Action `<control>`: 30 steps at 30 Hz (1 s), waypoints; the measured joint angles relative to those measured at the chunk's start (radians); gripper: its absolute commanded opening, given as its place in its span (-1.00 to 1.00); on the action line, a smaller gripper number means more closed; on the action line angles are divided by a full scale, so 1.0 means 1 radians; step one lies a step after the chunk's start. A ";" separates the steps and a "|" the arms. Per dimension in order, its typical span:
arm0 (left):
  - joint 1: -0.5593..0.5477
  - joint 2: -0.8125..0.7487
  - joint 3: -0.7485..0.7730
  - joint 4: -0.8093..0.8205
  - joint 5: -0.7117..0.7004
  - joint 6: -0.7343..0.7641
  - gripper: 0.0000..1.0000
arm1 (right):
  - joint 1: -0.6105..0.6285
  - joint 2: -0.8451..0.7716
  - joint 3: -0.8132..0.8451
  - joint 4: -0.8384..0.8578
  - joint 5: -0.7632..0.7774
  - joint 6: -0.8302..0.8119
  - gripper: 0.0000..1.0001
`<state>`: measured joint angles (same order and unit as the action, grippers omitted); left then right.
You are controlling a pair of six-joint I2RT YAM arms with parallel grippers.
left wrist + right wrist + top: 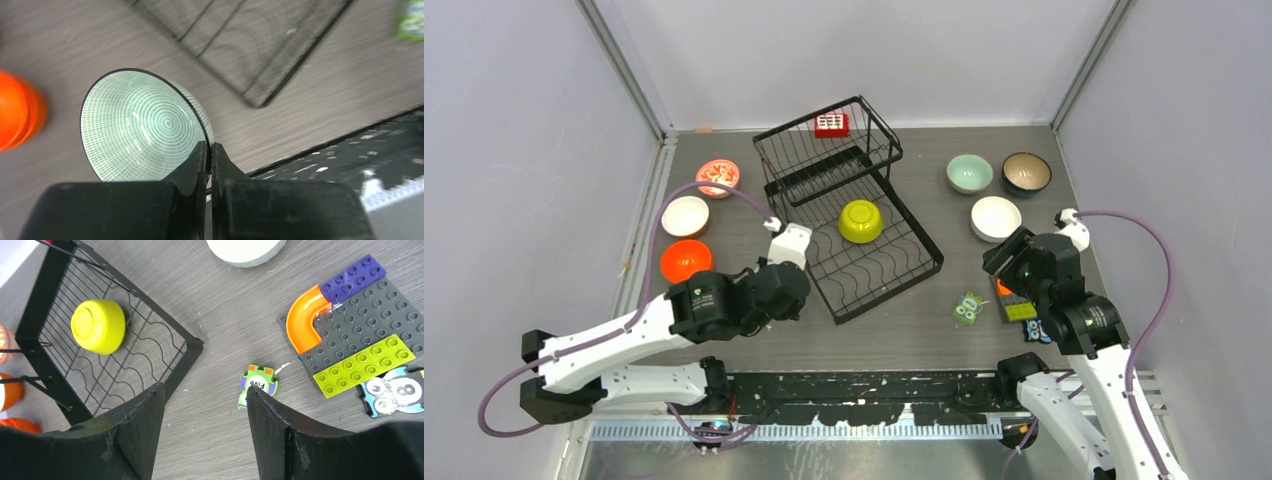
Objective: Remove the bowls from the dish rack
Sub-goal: Place the bowl at the center of the board.
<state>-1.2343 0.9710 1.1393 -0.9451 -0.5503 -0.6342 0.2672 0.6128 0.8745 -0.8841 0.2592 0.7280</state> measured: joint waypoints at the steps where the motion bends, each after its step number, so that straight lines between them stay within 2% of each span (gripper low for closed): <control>1: -0.001 0.003 0.000 -0.081 -0.033 -0.047 -1.00 | 0.002 0.000 -0.010 -0.001 -0.001 -0.002 0.31; 5: 0.000 0.039 -0.002 -0.288 -0.143 -0.153 -1.00 | 0.005 -0.002 -0.050 0.003 -0.008 -0.011 0.31; 8: 0.028 0.074 -0.021 -0.304 -0.190 -0.167 -1.00 | 0.006 -0.002 -0.078 0.010 -0.019 -0.011 0.31; 18: 0.363 0.101 -0.238 -0.055 -0.108 -0.071 -0.99 | 0.009 0.000 -0.127 0.066 -0.082 -0.015 0.30; 30: 0.464 0.226 -0.325 0.170 -0.062 -0.060 -0.99 | 0.021 0.056 -0.154 0.188 -0.225 -0.018 0.30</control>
<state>-0.7700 1.1973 0.8139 -0.7753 -0.6125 -0.6945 0.2882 0.6689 0.7204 -0.6960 0.0338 0.7097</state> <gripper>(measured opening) 0.024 0.651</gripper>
